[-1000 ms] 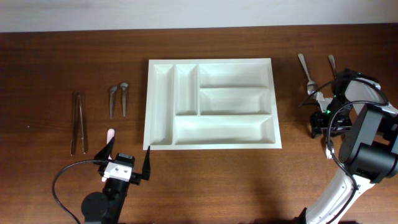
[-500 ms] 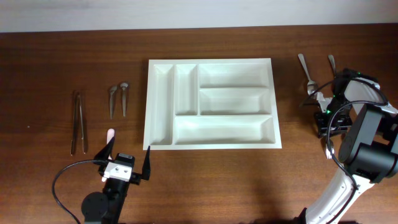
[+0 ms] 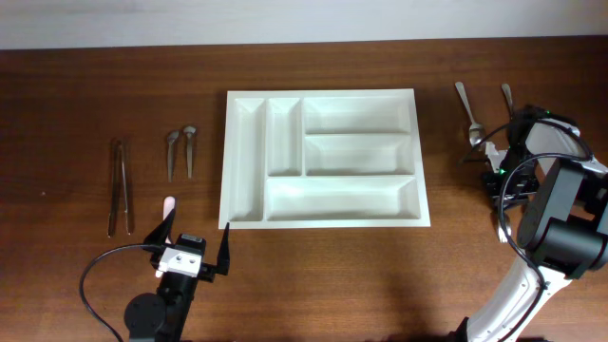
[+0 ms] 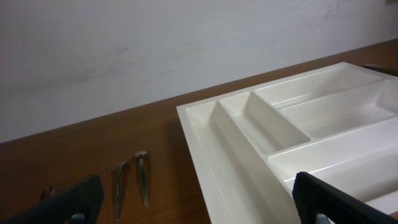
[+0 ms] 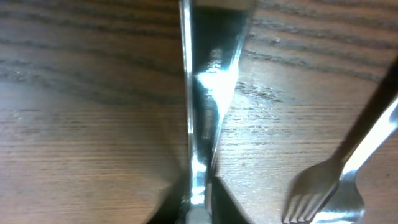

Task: Pack container
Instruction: 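Lower the right gripper and grasp the left fork's handle, then lift the fork and carry it over the tray with the right gripper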

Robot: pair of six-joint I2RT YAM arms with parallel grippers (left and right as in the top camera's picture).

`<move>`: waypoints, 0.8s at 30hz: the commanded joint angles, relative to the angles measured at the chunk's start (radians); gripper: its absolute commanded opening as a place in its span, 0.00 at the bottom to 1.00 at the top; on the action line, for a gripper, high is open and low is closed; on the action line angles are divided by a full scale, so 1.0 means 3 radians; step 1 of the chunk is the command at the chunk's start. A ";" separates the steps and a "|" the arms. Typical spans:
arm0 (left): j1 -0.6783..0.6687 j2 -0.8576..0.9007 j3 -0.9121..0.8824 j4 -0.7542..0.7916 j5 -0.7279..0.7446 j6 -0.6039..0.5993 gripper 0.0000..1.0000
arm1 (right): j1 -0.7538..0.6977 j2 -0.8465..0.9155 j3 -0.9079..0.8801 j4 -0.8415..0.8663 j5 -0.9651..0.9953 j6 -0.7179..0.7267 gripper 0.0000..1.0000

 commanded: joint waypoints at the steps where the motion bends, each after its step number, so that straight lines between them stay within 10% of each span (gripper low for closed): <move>1: -0.0013 -0.0025 -0.0011 -0.0017 0.0000 -0.0018 0.99 | -0.0004 0.0195 -0.0086 0.0069 0.0097 0.0075 0.04; 24: -0.0013 -0.0025 -0.0011 -0.0017 0.0000 -0.0017 0.99 | 0.0197 0.0193 0.0256 -0.0075 -0.0089 0.0083 0.04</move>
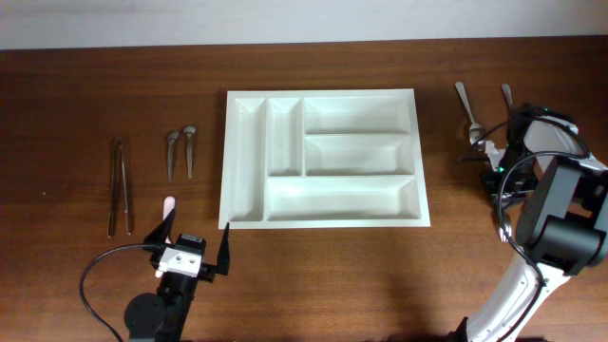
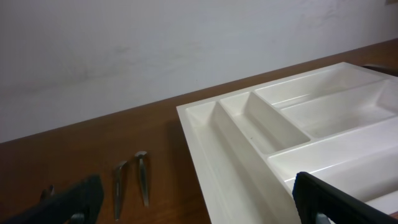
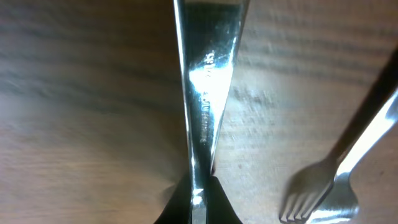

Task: Pack container
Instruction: 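Lift the fork and carry it over the tray with the right gripper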

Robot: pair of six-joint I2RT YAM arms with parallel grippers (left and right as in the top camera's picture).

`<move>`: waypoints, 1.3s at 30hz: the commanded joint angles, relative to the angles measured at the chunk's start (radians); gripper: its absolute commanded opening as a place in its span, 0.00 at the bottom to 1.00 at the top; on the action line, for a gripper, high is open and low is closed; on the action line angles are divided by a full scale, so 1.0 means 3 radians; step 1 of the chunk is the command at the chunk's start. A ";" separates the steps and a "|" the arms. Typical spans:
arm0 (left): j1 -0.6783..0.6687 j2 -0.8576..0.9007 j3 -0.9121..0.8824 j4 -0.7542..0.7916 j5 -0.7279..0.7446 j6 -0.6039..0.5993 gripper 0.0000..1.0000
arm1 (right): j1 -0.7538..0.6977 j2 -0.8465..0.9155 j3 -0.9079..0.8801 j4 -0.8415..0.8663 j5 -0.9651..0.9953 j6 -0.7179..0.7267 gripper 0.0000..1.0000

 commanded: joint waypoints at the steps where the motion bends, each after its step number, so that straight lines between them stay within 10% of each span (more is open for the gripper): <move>1: -0.0013 -0.0025 -0.0011 -0.0017 0.0000 -0.0017 0.99 | 0.0168 0.0123 0.0195 -0.0013 -0.0117 0.0017 0.04; 21: -0.0013 -0.0025 -0.0011 -0.0017 0.0000 -0.0017 0.99 | 0.0927 0.0123 0.2255 -0.0965 -0.0121 -0.0496 0.04; 39: -0.0013 -0.0025 -0.0011 -0.0017 0.0000 -0.0017 0.99 | 0.2227 0.0123 0.2366 -0.1048 -0.0600 -0.1418 0.04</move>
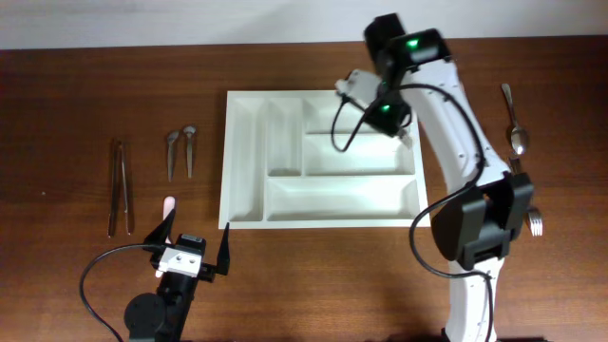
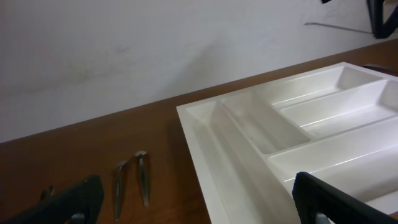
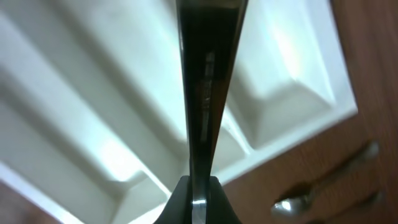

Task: Pack container
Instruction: 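Lift the fork and carry it over the tray with the right gripper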

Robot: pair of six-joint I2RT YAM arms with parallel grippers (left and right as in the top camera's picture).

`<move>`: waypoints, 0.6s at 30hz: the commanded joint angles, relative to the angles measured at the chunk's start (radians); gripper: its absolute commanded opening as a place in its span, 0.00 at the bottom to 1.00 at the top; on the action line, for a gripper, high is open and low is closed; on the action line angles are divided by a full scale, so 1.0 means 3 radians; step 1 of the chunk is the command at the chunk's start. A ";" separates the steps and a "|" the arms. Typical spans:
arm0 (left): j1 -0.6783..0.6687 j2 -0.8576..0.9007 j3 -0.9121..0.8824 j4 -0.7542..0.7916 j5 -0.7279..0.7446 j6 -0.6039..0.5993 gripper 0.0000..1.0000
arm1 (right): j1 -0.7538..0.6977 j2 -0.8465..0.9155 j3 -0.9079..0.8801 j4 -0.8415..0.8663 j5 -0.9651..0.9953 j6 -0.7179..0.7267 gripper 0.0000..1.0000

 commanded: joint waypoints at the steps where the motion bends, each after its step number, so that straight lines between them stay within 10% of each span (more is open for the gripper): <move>1: -0.0013 -0.0025 -0.0011 -0.0017 0.0000 -0.0017 0.99 | 0.0093 0.0017 0.0064 -0.0028 -0.0201 -0.0158 0.04; 9: -0.0013 -0.0025 -0.0011 -0.0017 0.0000 -0.0018 0.99 | 0.0136 0.0018 0.0061 -0.0064 -0.0563 -0.0125 0.04; 18: -0.0013 -0.0025 -0.0011 -0.0017 0.0000 -0.0017 0.99 | 0.0139 0.0018 0.0061 0.0273 -0.0561 0.1528 0.04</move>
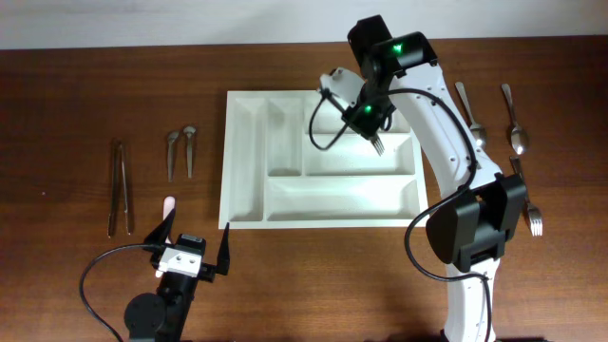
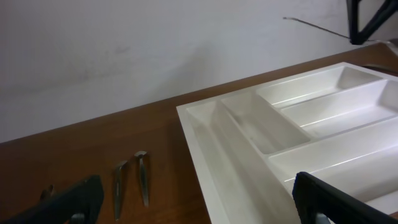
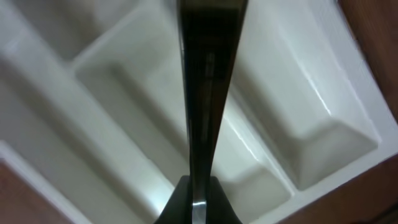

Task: Pack container
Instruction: 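Lift the fork and carry it over the tray with the right gripper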

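The white cutlery tray (image 1: 249, 161) lies in the middle of the table. My right gripper (image 1: 366, 116) hangs above its upper middle compartments, shut on a metal fork (image 1: 377, 144) whose tines point down toward the tray. In the right wrist view the fork's handle (image 3: 208, 93) runs up from the gripper (image 3: 198, 186) with the tray's dividers (image 3: 261, 162) below. My left gripper (image 1: 195, 255) rests open near the front edge, left of the tray. The left wrist view shows its fingers (image 2: 68, 202) wide apart before the tray (image 2: 205, 149).
Two spoons (image 1: 467, 106) (image 1: 514, 128) and another fork (image 1: 529, 207) lie right of the tray. Left of it are two small spoons (image 1: 180, 150), a pair of long thin utensils (image 1: 119, 185) and a small pink item (image 1: 169, 204).
My right gripper, still holding the fork, has shifted a little to the left over the tray's upper compartments. The left arm has not moved.
My right gripper was shut on the fork's handle low over the table right of the tray, and stayed there at the following moment. Later it held the fork above the tray's upper right part, and now further left over the middle compartments.
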Robot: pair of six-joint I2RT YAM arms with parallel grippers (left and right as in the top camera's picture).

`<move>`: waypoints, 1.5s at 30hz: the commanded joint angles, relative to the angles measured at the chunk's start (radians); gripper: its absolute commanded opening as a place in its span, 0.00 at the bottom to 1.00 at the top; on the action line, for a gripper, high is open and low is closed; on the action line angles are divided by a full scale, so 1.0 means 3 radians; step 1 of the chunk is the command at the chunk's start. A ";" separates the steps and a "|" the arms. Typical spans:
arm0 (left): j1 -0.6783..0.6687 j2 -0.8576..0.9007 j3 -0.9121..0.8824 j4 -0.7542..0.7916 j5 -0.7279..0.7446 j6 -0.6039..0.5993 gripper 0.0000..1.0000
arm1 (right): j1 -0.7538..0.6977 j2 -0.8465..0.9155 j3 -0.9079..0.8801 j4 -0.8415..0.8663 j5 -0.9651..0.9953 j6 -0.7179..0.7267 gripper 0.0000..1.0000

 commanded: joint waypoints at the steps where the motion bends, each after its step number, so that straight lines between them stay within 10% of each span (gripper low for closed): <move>1: -0.0013 -0.0025 -0.0011 -0.0018 0.0000 -0.0017 0.99 | 0.0018 0.0018 0.0061 0.0103 -0.0080 0.1012 0.04; 26: -0.0013 -0.0025 -0.0011 -0.0018 0.0000 -0.0017 0.99 | -0.0038 0.0089 -0.0010 0.0818 0.0226 0.6049 0.04; 45: -0.0013 -0.0025 -0.0011 -0.0018 0.0000 -0.0017 0.99 | -0.0085 0.0299 -0.0010 0.0103 0.0168 0.7093 0.04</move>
